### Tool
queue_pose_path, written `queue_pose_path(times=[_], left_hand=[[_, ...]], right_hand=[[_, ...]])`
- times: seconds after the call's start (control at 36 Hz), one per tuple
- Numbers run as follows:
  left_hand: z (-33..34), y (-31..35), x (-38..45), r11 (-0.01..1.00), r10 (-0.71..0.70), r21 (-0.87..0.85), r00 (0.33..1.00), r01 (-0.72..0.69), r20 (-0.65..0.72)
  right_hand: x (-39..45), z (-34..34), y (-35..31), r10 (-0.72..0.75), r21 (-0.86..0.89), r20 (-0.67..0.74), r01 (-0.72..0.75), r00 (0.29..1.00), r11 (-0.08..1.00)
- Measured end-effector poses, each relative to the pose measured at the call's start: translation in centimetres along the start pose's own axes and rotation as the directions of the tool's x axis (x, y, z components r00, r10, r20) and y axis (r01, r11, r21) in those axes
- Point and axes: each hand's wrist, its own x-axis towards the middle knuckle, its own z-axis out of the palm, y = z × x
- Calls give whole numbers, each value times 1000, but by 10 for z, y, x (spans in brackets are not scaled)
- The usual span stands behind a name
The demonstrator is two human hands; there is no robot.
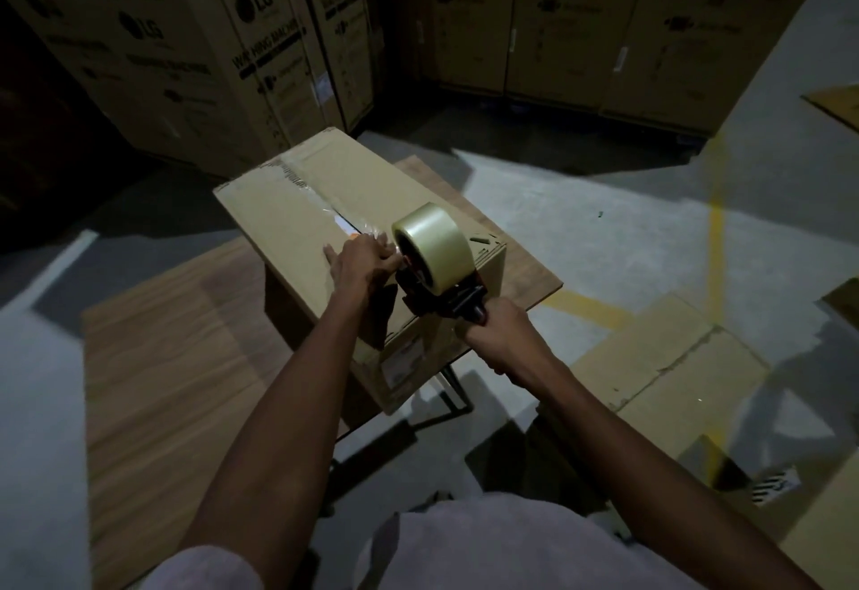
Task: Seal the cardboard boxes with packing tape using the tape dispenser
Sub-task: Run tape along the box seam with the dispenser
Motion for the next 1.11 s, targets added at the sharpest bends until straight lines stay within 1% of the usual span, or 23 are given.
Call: queue_pose_path(times=[0.08, 0.19, 0.31, 0.36, 0.44, 0.5, 0.56, 0.61, 0.69, 0.78, 0.89, 1.03, 1.11], left_hand=[[-6, 3, 3, 999, -39, 27, 998, 38, 48], [-8, 5, 2, 999, -37, -2, 998, 37, 53], [-4, 2, 4, 998, -26, 54, 999, 24, 37], [-1, 1, 2, 998, 0, 66, 1000, -1, 16], [4, 1, -4, 990, 57, 130, 997, -51, -45], [6, 4, -8, 984, 93, 159, 992, -78, -87], [9, 6, -14, 979, 113, 179, 989, -95, -98], [11, 8, -17, 981, 126, 164, 987, -108, -103], [13, 6, -19, 986, 120, 122, 990, -111, -74], [15, 0, -19, 990, 115, 92, 992, -111, -46], [18, -4, -21, 992, 109, 75, 993, -105, -55], [19, -3, -21, 988, 65, 142, 997, -58, -50], [16, 1, -19, 991, 65, 117, 996, -58, -54]], right_hand=[[-3, -4, -6, -32, -23, 12, 32, 999, 999], [-6, -10, -8, -56, -49, 21, 57, 998, 997], [-12, -15, 3, -41, -67, 24, 43, 999, 997], [-13, -15, 9, -27, -60, 25, 29, 999, 998], [-11, -12, 13, -6, -69, 18, 8, 1000, 998], [-8, -12, 16, -3, -44, 22, 4, 1000, 999], [-8, -12, 20, -3, 5, 28, 3, 1000, 1000], [-8, -13, 23, 2, 53, 28, -4, 1000, 999], [-8, -11, 26, 0, 67, 28, -2, 1000, 998], [-6, -11, 27, -9, 45, 29, 7, 1000, 999], [-9, -11, 27, -13, 38, 25, 12, 1000, 999], [-15, -9, 26, -26, -7, 6, 26, 1000, 1000], [-14, -13, 20, -46, -64, -9, 45, 999, 997]])
